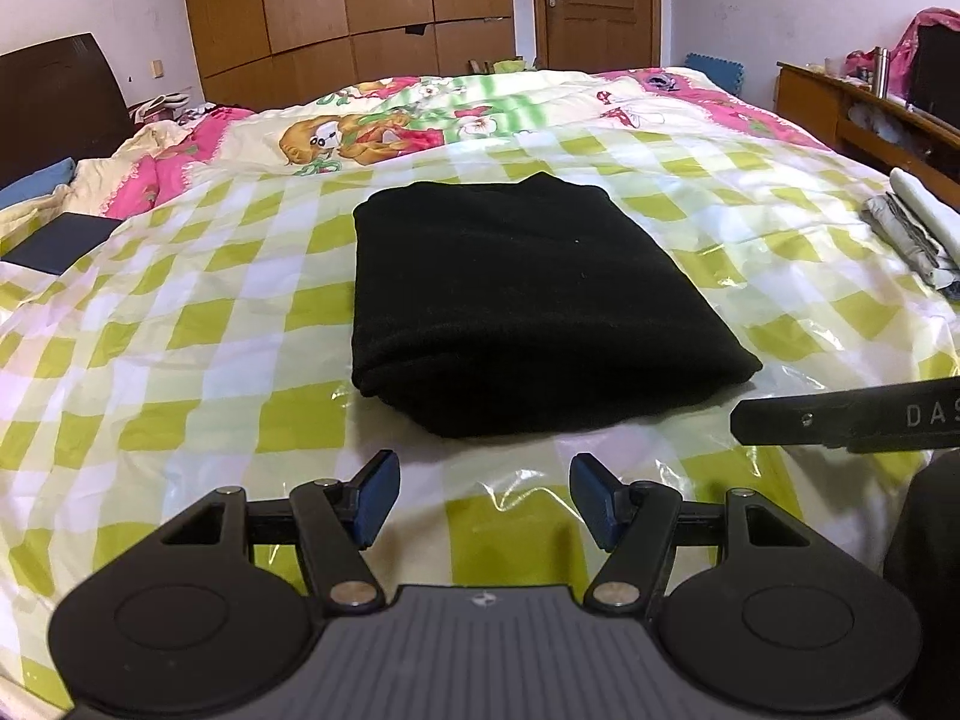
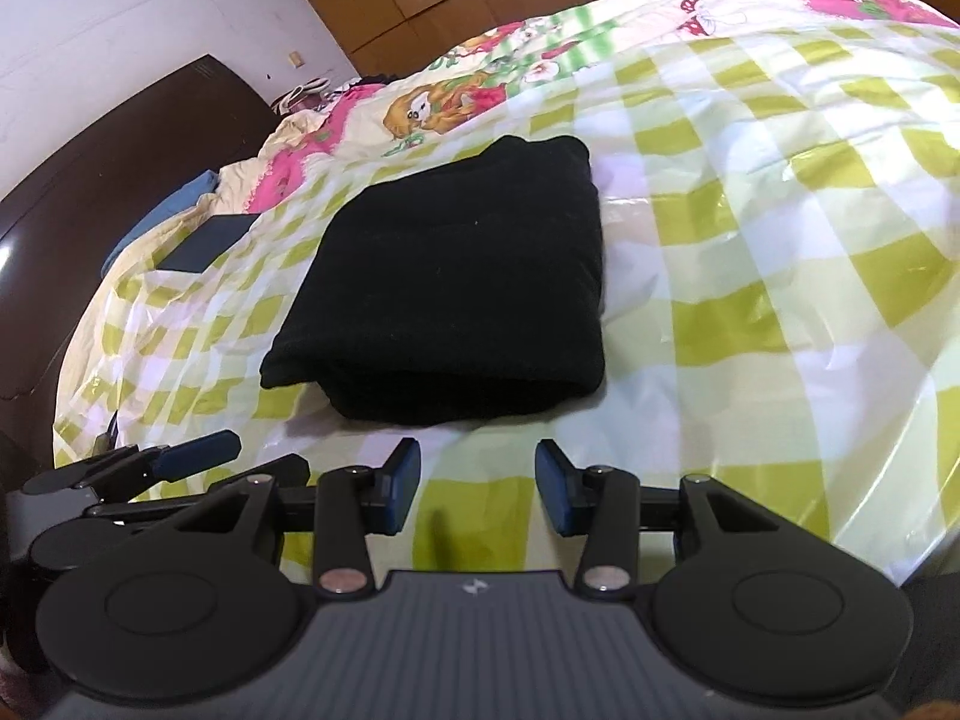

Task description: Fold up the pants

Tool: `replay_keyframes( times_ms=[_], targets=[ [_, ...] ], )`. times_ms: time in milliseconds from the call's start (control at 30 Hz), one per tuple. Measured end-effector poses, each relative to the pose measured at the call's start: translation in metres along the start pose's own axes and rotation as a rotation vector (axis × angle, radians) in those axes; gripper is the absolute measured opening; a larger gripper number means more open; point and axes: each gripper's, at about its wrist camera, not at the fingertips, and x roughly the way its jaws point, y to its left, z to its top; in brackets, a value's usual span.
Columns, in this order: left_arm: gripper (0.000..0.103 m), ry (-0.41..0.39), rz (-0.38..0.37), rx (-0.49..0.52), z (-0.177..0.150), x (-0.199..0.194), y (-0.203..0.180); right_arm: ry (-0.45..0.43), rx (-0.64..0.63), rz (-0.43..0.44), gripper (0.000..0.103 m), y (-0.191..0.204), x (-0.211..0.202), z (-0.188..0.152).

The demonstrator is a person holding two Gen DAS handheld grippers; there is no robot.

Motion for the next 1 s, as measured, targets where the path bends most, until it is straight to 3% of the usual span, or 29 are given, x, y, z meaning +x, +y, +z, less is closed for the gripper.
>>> replay_keyframes(
  times_ms=[1000],
  targets=[
    [0.078,-0.004,0.007,0.002,-0.009,-0.005,-0.006,0.043,-0.049,-0.013,0.047,0.014,0.006,-0.013]
  ],
)
